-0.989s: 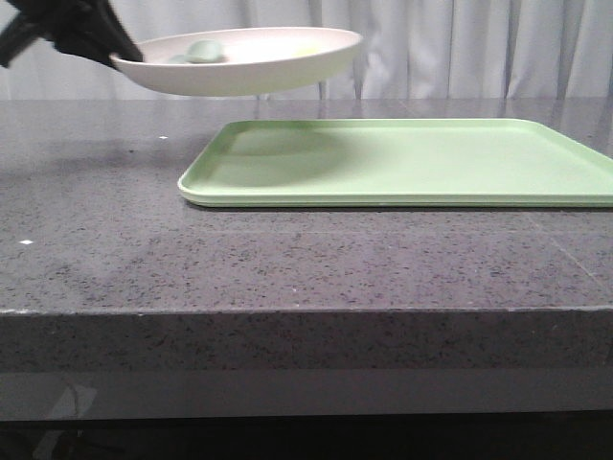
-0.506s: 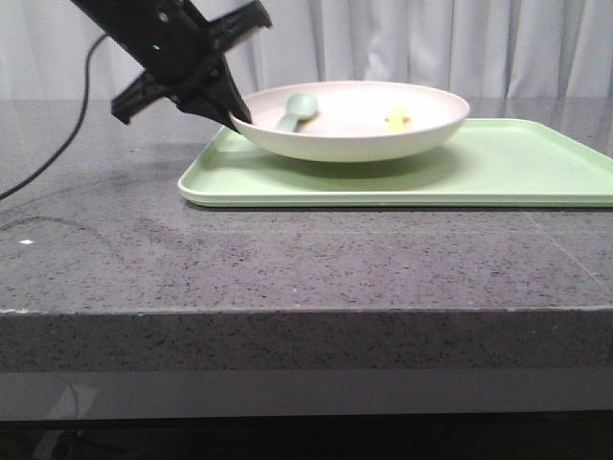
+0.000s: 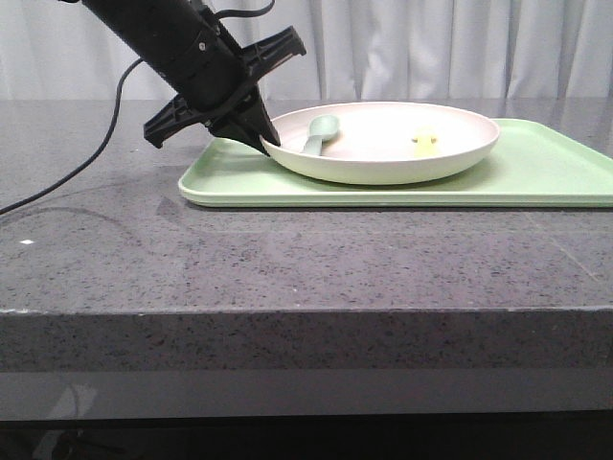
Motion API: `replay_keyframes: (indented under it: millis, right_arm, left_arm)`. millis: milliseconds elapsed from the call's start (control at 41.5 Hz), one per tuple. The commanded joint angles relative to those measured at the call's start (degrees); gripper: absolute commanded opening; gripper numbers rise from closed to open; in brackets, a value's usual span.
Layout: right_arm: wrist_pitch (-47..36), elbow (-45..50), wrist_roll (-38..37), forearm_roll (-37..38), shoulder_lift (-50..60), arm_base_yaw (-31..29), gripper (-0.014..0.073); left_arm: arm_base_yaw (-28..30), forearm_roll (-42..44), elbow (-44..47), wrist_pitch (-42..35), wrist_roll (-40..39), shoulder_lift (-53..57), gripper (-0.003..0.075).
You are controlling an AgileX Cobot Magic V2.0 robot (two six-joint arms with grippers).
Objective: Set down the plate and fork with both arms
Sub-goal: 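Lower the plate onto the tray, open the left gripper, withdraw, then move the right gripper toward the yellow fork on the plate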
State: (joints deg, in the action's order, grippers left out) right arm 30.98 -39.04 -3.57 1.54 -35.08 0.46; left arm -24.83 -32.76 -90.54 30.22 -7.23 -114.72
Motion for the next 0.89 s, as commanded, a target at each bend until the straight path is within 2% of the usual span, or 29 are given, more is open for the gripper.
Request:
replay_keyframes:
  millis: [0, 121, 217, 506, 675, 772, 868]
  right_arm:
    - [-4.19, -1.81, 0.55, 0.64, -0.36, 0.06, 0.0521]
    - [-4.19, -1.81, 0.55, 0.64, -0.36, 0.06, 0.0521]
    - [-4.19, -1.81, 0.55, 0.64, -0.36, 0.06, 0.0521]
    - [-4.19, -1.81, 0.55, 0.64, -0.36, 0.06, 0.0521]
    - [-4.19, -1.81, 0.55, 0.64, -0.36, 0.06, 0.0521]
    - [-4.19, -1.81, 0.55, 0.64, -0.36, 0.06, 0.0521]
    - [-4.19, -1.81, 0.55, 0.64, -0.36, 0.06, 0.0521]
  left_arm:
    - [-0.66, -2.10, -2.14, -3.05, -0.90, 3.47, 0.0076]
    - [-0.66, -2.10, -2.14, -2.52, -0.90, 3.47, 0.0214]
    - [-0.66, -1.63, -2.14, -1.91, -0.90, 3.60, 0.0278]
    - [-0.66, 12.92, -4.24, 5.62, -0.90, 10.63, 0.0281]
    - [-0.66, 25.55, -4.24, 13.45, 1.93, 19.88, 0.0281]
    - [-0.66, 29.42, -3.64, 17.68, 3.41, 25.31, 0.0281]
    - [-0.66, 31.39, -0.07, 18.12, 3.51, 31.68, 0.0281]
